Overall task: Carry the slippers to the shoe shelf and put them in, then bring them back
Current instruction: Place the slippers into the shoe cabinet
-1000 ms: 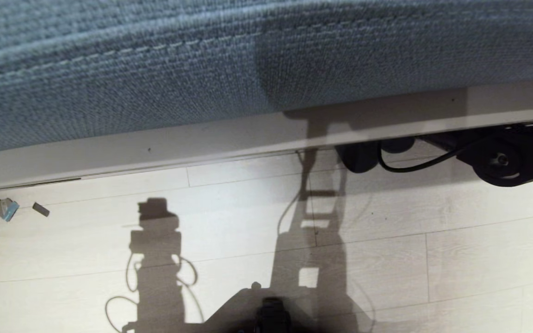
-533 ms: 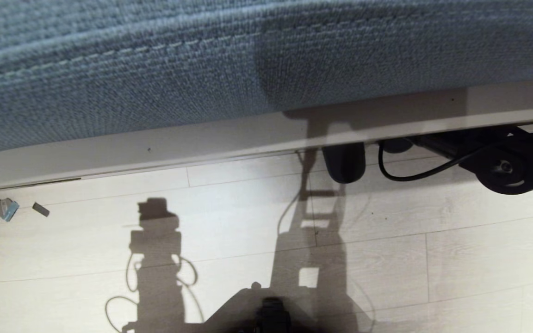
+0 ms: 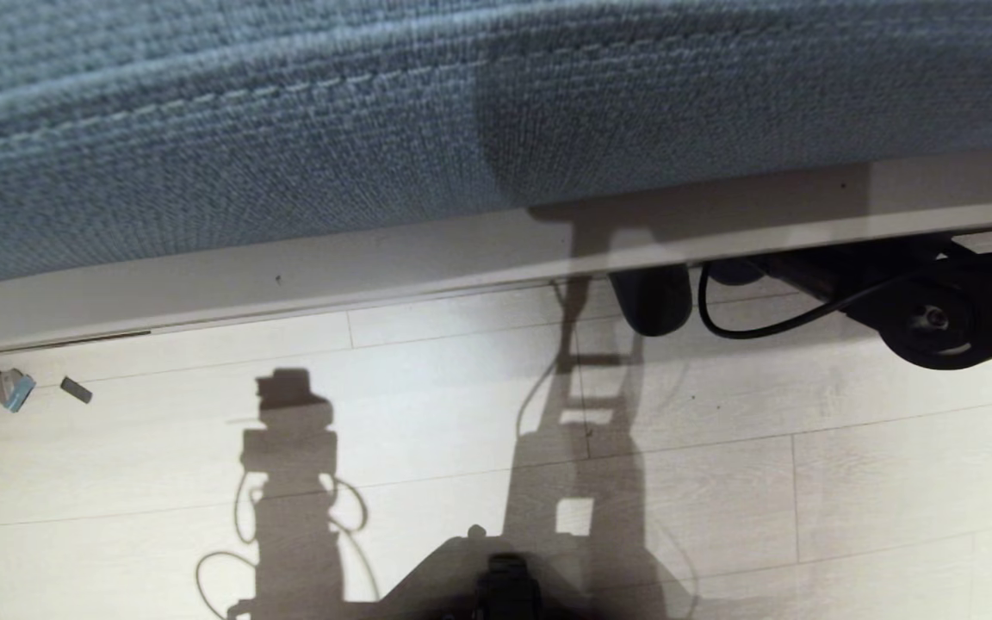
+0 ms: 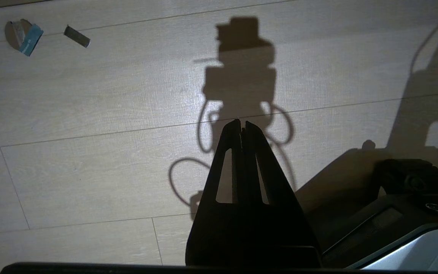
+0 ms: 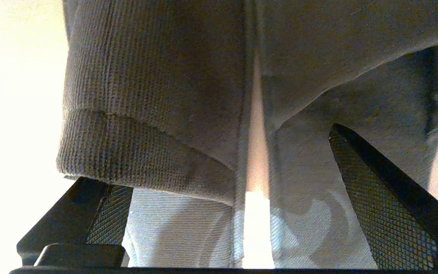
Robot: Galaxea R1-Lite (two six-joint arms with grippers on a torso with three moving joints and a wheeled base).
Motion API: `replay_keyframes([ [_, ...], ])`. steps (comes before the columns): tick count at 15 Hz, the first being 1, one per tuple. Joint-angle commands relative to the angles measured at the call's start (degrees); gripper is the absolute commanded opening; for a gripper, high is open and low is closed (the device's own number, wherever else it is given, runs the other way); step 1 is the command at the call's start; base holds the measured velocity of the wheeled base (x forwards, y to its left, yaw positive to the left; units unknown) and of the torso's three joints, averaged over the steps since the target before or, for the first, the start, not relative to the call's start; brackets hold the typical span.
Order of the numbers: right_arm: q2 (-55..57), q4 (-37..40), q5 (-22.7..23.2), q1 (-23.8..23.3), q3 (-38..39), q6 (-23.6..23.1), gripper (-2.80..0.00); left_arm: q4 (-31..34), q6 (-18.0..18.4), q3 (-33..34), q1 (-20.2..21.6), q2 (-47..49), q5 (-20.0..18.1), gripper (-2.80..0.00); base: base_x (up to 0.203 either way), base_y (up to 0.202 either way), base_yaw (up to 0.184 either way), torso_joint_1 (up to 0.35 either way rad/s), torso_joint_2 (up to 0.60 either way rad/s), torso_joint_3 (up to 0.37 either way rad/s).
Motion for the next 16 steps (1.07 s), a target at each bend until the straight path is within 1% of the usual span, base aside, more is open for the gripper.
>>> replay_keyframes([
  [1, -0.49, 0.1, -0.26, 0.56, 1.24, -0.16, 0.0, -0.04, -0.03, 0.44, 0.03, -0.04, -0.02, -2.8, 0.0, 0.0, 0.0, 0.0, 0.0, 0.0],
  [4, -1.48, 3.48, -0.09, 0.74, 2.83, -0.12, 0.0, -0.04, -0.03, 0.44, 0.03, -0.04, 0.0, -2.8, 0.0, 0.0, 0.0, 0.0, 0.0, 0.0],
  [6, -1.85, 3.53, -0.08, 0.74, 4.05, -0.44, 0.0, -0.04, -0.03, 0.44, -0.04, -0.04, 0.0, -2.8, 0.0, 0.0, 0.0, 0.0, 0.0, 0.0],
  [13, -1.77, 3.45, -0.34, 0.65, 4.73, -1.92, 0.0, -0.04, -0.03, 0.44, -0.04, -0.04, 0.0, -2.8, 0.0, 0.0, 0.0, 0.0, 0.0, 0.0],
  [15, -1.36, 2.41, -1.95, 0.68, 3.49, -1.84, 0.0, -0.04, -0.03, 0.44, -0.04, -0.04, 0.0, -2.8, 0.0, 0.0, 0.0, 0.0, 0.0, 0.0],
  [16, -0.29, 0.19, -3.68, 0.73, 2.17, -1.84, 0.0, -0.04, -0.03, 0.44, 0.03, -0.04, 0.0, -2.8, 0.0, 0.0, 0.0, 0.0, 0.0, 0.0],
])
